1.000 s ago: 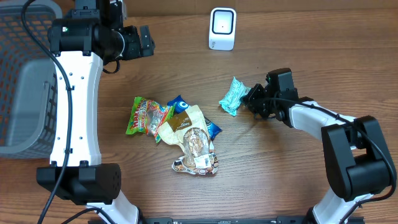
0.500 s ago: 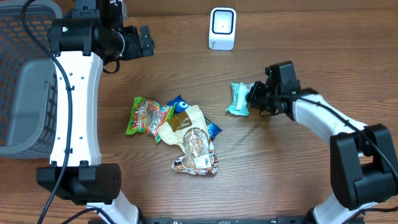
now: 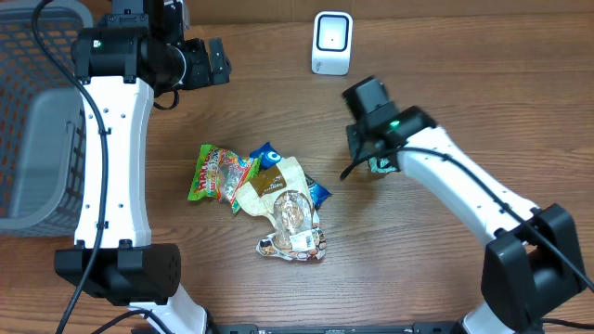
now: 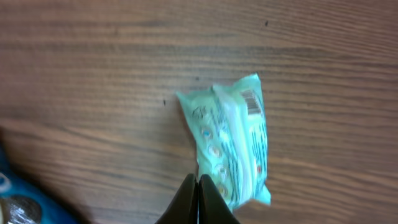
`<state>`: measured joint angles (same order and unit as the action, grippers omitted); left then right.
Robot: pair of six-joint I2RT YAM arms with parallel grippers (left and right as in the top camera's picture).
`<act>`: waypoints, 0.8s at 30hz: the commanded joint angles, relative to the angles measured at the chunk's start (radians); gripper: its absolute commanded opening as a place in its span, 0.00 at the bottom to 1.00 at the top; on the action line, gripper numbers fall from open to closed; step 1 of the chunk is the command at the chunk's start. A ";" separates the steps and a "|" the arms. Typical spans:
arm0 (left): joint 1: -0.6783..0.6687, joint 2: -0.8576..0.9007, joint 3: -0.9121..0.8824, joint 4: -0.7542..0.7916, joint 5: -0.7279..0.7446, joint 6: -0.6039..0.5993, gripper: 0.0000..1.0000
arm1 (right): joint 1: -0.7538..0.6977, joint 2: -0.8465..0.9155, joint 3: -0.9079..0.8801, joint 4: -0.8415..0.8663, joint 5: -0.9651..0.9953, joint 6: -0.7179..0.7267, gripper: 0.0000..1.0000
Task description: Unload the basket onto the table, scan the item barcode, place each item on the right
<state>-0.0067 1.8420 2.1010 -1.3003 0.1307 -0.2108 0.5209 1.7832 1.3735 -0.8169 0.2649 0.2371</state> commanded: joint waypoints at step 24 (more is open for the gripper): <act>-0.007 0.004 0.009 0.003 -0.007 -0.003 1.00 | 0.118 0.170 -0.019 0.018 0.329 -0.212 0.64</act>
<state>-0.0067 1.8420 2.1010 -1.3003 0.1307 -0.2108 0.6411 1.8988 1.3609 -0.8108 0.4522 0.0441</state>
